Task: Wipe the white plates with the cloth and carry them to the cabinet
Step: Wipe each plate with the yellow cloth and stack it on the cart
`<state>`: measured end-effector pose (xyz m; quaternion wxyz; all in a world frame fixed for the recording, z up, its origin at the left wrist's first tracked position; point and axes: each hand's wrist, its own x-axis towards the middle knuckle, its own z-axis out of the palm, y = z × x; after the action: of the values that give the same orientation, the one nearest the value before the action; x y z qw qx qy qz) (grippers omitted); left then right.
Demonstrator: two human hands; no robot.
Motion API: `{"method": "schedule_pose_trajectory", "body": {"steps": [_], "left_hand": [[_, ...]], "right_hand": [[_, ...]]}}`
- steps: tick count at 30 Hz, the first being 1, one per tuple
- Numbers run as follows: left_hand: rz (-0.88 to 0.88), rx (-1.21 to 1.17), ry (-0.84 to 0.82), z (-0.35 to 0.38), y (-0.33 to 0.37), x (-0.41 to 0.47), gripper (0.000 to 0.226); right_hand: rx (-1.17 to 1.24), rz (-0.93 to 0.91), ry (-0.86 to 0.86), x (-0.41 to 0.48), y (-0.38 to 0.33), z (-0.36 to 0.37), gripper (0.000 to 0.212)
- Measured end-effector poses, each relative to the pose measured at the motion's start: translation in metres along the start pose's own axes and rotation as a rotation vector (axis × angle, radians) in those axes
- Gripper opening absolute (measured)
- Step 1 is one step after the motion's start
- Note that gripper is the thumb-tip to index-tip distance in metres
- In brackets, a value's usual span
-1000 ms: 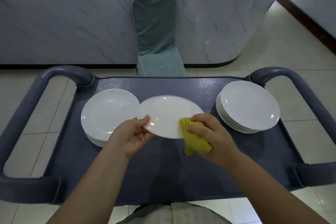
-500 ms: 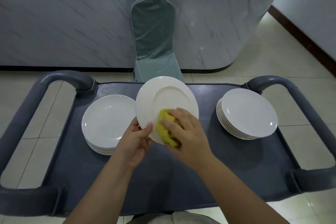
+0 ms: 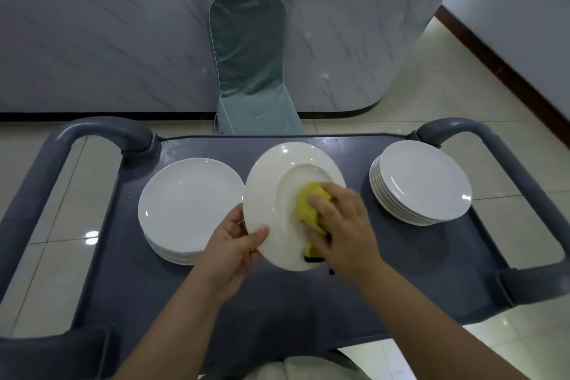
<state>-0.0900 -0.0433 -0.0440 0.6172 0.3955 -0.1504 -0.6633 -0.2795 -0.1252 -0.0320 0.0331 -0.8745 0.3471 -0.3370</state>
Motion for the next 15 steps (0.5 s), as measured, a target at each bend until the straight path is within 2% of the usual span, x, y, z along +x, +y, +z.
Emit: {"method": "schedule_pose_trajectory", "body": {"steps": [3,5,6,9,11,13,15], "left_hand": [[-0.043,0.028,-0.045,0.003,-0.014,-0.004,0.044],[-0.012,0.001,-0.039,0.006,-0.010,-0.001,0.045],[0.013,-0.014,-0.035,0.007,-0.006,0.002,0.046],[0.033,-0.105,-0.047,0.006,0.001,0.006,0.044],[-0.014,-0.161,-0.045,0.004,-0.003,0.005,0.045],[-0.070,-0.155,-0.059,0.005,-0.010,0.003,0.045],[-0.097,-0.116,-0.084,0.007,-0.014,0.001,0.048]], "right_hand": [[0.133,0.318,0.151,0.016,0.023,-0.010,0.038],[0.239,0.467,0.242,0.037,0.004,0.000,0.047],[0.270,0.454,0.246,0.044,-0.012,0.008,0.051],[0.261,0.143,0.141,0.032,-0.043,0.023,0.048],[0.224,0.010,0.085,0.014,-0.031,0.016,0.049],[0.127,0.004,0.094,-0.005,-0.007,0.003,0.052],[0.103,0.168,0.156,-0.013,0.012,-0.009,0.052]]}}
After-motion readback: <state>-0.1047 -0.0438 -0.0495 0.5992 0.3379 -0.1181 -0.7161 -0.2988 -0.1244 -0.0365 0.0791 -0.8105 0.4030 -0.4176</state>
